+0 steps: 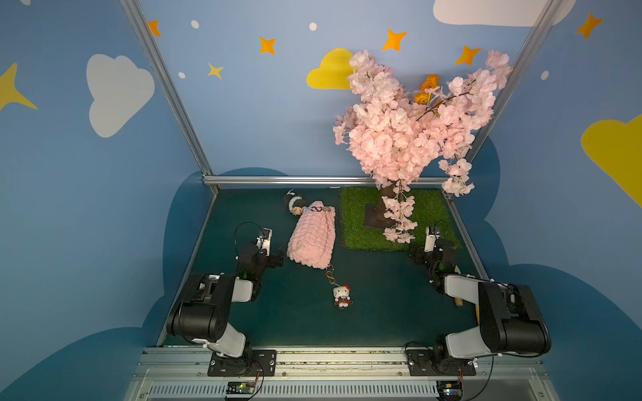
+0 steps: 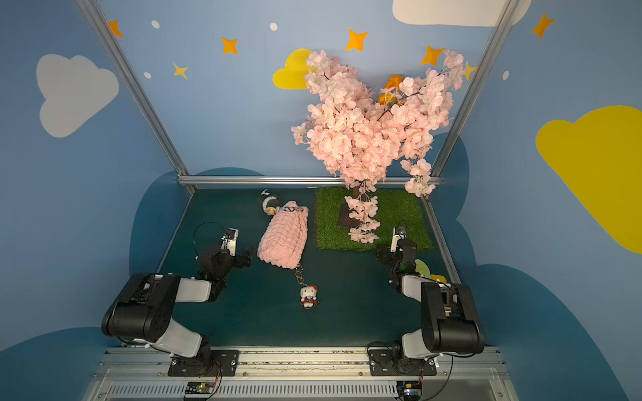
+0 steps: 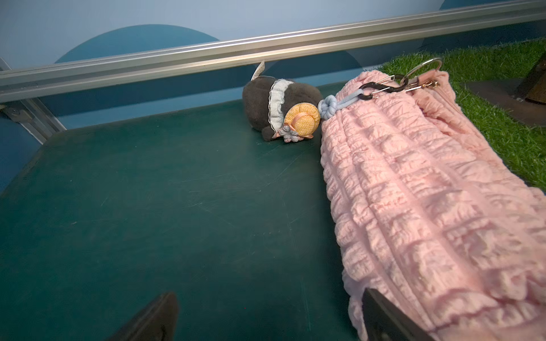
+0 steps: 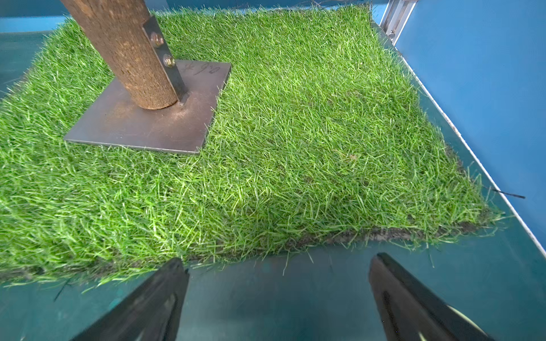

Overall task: Remove the decoration from the bag
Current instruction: Pick up the bag from the center of the board.

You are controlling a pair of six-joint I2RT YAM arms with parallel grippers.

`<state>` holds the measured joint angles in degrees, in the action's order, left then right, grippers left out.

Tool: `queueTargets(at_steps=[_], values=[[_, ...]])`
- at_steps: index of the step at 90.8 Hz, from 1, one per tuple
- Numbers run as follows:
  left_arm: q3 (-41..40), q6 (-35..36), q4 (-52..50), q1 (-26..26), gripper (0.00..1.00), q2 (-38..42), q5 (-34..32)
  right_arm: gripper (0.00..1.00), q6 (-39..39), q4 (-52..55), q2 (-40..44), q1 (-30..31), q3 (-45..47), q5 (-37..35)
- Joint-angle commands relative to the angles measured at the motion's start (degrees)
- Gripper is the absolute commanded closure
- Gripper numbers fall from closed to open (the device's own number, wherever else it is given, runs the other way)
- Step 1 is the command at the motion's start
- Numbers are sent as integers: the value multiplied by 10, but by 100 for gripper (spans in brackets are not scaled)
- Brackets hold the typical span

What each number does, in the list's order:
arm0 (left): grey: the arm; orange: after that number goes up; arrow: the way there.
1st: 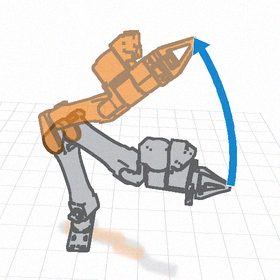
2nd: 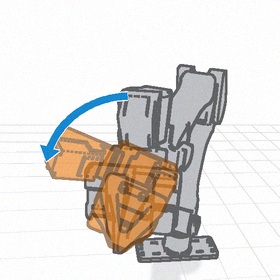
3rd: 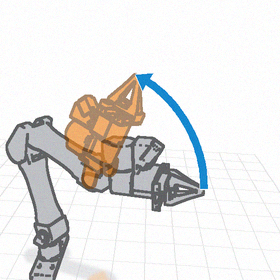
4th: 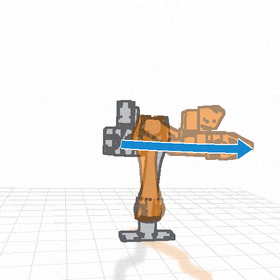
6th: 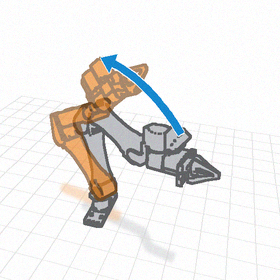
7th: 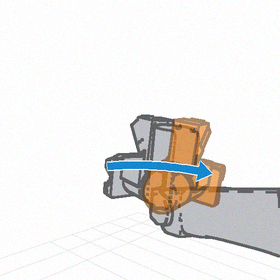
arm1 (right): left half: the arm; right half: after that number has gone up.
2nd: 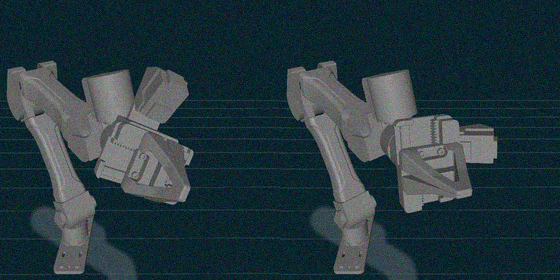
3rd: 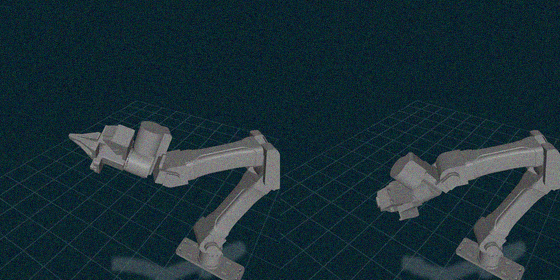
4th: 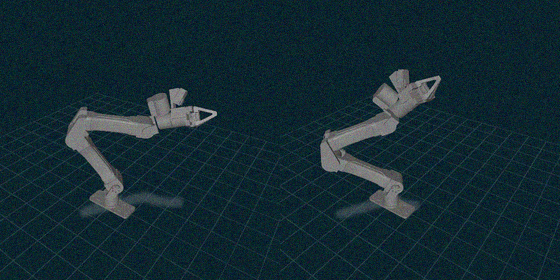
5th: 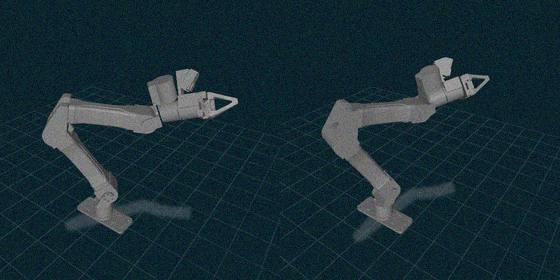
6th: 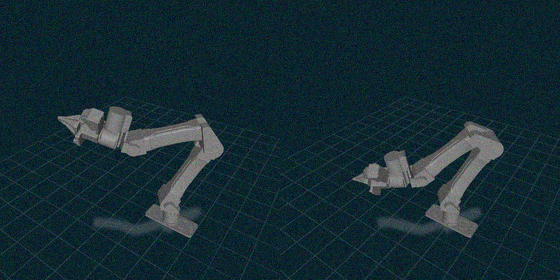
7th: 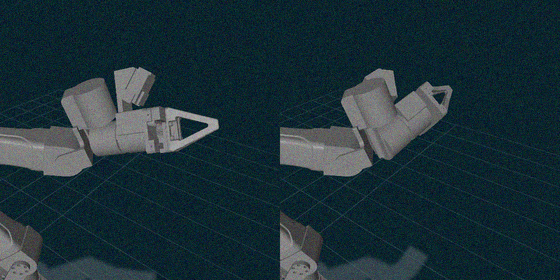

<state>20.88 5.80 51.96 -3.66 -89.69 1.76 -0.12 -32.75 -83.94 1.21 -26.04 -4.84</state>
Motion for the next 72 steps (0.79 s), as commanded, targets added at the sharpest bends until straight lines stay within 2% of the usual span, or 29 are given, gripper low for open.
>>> queueTargets(at_steps=[1,45,49,55,60,72], values=[[4,2,12,0,0,-4,3,2,-2,-13,-5,-2,-10,5],[4,2,16,0,0,-4,4,3,-3,-14,-2,-3,-7,8],[2,7,9,-4,0,5,-1,2,-27,-17,0,-3,-11,0],[0,19,-33,-21,0,65,-24,2,-15,27,20,-3,-32,26],[3,24,-106,-37,0,124,-48,2,-4,84,56,7,-47,31],[61,-43,-330,-52,0,287,-63,2,-39,134,166,16,-32,9]])
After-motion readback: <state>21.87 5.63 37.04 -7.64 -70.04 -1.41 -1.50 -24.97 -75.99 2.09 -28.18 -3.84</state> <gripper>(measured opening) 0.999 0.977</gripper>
